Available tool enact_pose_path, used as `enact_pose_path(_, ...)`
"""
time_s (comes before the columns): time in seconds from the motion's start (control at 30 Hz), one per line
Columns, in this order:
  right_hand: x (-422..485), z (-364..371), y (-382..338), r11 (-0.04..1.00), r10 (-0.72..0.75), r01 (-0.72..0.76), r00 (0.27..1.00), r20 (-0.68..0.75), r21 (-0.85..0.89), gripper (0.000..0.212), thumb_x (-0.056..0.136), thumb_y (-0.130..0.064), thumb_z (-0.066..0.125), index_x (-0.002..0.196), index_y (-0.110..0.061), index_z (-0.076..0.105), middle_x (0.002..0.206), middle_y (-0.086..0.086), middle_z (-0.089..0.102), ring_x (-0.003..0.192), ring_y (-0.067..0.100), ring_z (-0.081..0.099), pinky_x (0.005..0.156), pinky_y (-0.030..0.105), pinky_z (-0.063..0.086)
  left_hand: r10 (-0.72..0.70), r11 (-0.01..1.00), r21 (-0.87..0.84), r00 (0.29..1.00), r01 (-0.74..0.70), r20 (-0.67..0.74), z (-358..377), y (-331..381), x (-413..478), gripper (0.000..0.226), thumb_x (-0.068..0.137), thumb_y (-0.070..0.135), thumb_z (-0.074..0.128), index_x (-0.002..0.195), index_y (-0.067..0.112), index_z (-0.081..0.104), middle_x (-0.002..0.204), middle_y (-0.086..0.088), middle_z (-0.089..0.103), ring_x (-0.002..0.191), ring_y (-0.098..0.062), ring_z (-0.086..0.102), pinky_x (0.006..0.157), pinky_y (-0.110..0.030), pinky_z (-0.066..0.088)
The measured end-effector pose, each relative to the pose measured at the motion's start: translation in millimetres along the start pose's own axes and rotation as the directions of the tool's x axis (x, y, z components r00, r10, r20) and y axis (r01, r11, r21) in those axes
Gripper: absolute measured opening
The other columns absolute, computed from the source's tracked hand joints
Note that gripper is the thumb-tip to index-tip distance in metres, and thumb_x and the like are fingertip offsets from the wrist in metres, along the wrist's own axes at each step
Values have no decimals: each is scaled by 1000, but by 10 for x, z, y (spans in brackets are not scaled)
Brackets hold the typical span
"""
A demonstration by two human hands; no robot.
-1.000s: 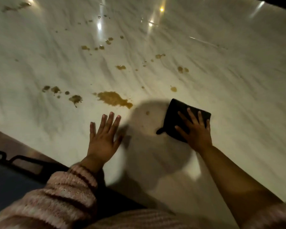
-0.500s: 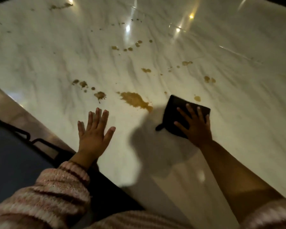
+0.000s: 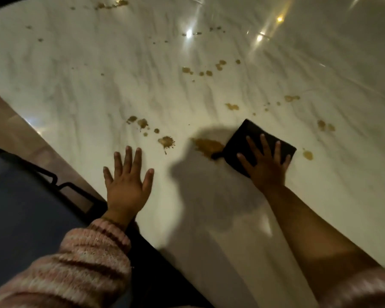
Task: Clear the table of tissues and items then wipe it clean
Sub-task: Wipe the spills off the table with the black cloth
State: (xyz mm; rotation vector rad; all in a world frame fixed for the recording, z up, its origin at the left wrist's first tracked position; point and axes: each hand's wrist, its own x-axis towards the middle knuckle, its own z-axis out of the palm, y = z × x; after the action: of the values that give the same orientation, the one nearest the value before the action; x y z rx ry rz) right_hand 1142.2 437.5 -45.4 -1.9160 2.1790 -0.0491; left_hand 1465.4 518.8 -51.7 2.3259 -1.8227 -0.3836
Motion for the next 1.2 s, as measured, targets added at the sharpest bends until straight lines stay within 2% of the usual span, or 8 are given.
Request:
enact_pose_path(0.07,135,47,-413,1000,27,-26,999,29,-13,66,86,-73,22,145,-50,2,159,-10,-6,145,32,-11,112,61,-6,2,1000,2,1000,-2,-1,0,-2,5,71,86,63,6,150,32,0,158,7,-6,144,-19,-14,114,-51,-5)
enact_pose_path(0.27,-329,212,-691,899,-436,437,897,76,-9,74,71,-85,-1,140,-56,3,155,-18,-5,146,28,-7,112,53,-11,11,999,-37,1000,-12,-16,-22,-20,-5,72,86,65,5,150,31,-1,158,7,-8,142,-12,-16,115,-49,-4)
enact_pose_path(0.5,411,111,-816,997,-73,73,997,38,-15,65,86,-72,22,144,-51,4,159,-12,-5,145,30,-11,113,60,-6,4,997,-79,998,-9,-65,-119,-152,69,65,92,59,13,150,33,0,158,7,-8,141,-8,-16,114,-45,-9)
enact_pose_path(0.73,-120,241,-1051,869,-493,495,867,75,-7,71,72,-85,2,137,-58,2,154,-20,-3,146,26,-6,112,52,-9,-96,992,-85,994,92,-43,-262,-434,371,61,97,52,17,150,29,-2,158,4,-9,144,-14,-15,116,-47,-7)
enact_pose_path(0.93,693,125,-1302,997,-83,83,996,27,11,64,87,-71,26,145,-50,9,159,-10,-1,145,33,-7,112,62,-3,-91,996,-18,996,91,-1,-204,-465,403,68,89,60,3,150,31,-1,158,7,-8,144,-15,-15,115,-46,-8)
enact_pose_path(1.03,431,285,-1810,970,-244,244,969,35,-4,63,86,-72,24,144,-51,9,159,-12,0,145,34,-8,110,60,-7,-86,996,-16,996,86,-11,-202,-488,409,73,85,63,-2,150,30,2,158,8,-6,145,-16,-12,115,-48,-4)
enact_pose_path(1.13,52,337,-1681,862,-505,507,860,71,-13,68,77,-77,15,141,-55,10,157,-18,3,146,26,-6,112,52,-9,-81,996,-45,997,81,-5,-213,-500,409,73,84,62,-3,150,31,2,158,8,-5,145,-15,-12,116,-48,-4)
enact_pose_path(1.2,182,235,-1430,857,-515,516,855,55,-6,67,76,-77,17,139,-56,10,156,-18,8,146,23,0,113,50,-5,-65,996,-65,998,66,10,-232,-496,410,72,84,62,-4,150,31,-2,158,9,-8,144,-14,-15,115,-47,-5)
